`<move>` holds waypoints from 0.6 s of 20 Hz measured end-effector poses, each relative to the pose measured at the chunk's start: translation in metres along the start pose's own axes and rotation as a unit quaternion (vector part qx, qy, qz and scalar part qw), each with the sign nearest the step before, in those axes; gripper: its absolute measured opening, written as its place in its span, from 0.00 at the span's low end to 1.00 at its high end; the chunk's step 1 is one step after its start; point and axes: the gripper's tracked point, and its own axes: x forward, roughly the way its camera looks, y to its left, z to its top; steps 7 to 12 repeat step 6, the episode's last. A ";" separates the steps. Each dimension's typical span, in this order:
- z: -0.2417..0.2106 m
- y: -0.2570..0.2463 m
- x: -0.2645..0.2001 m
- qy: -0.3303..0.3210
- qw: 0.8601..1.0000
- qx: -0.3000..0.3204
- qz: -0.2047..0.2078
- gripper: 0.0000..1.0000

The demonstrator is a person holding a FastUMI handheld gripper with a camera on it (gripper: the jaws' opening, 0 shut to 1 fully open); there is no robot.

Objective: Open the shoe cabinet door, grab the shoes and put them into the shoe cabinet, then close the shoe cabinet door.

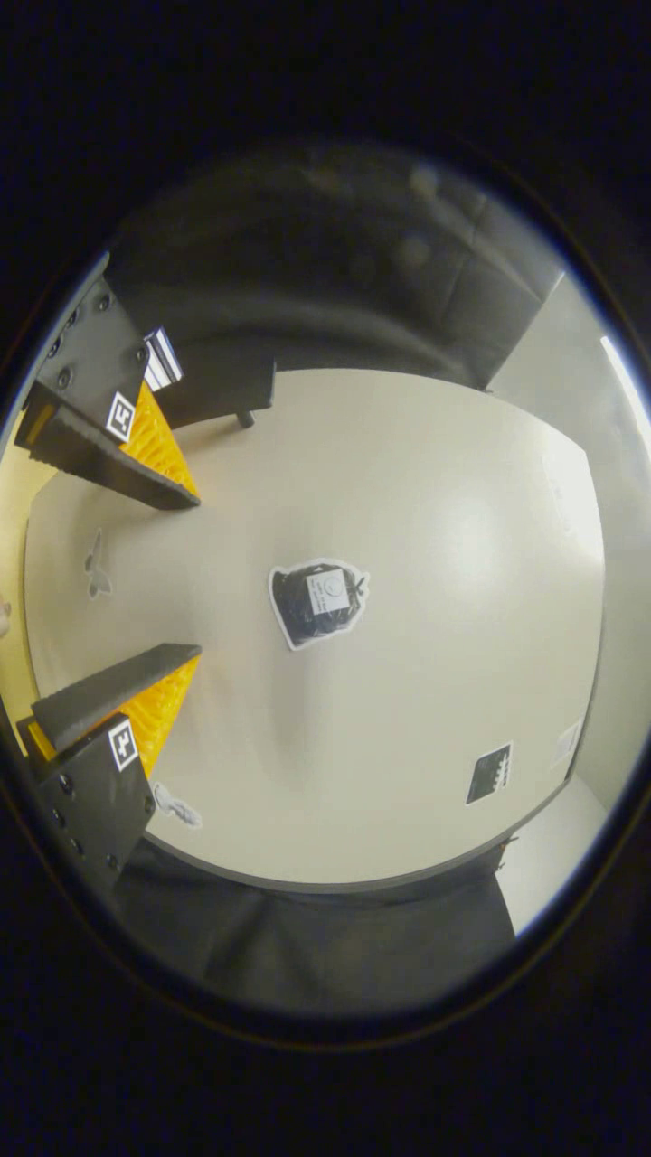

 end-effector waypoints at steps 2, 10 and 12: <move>-0.001 0.000 0.002 -0.001 1.000 0.002 -0.009 0.95; -0.001 0.001 0.004 -0.006 1.000 0.004 -0.013 0.95; -0.001 0.001 0.004 -0.006 1.000 0.004 -0.013 0.95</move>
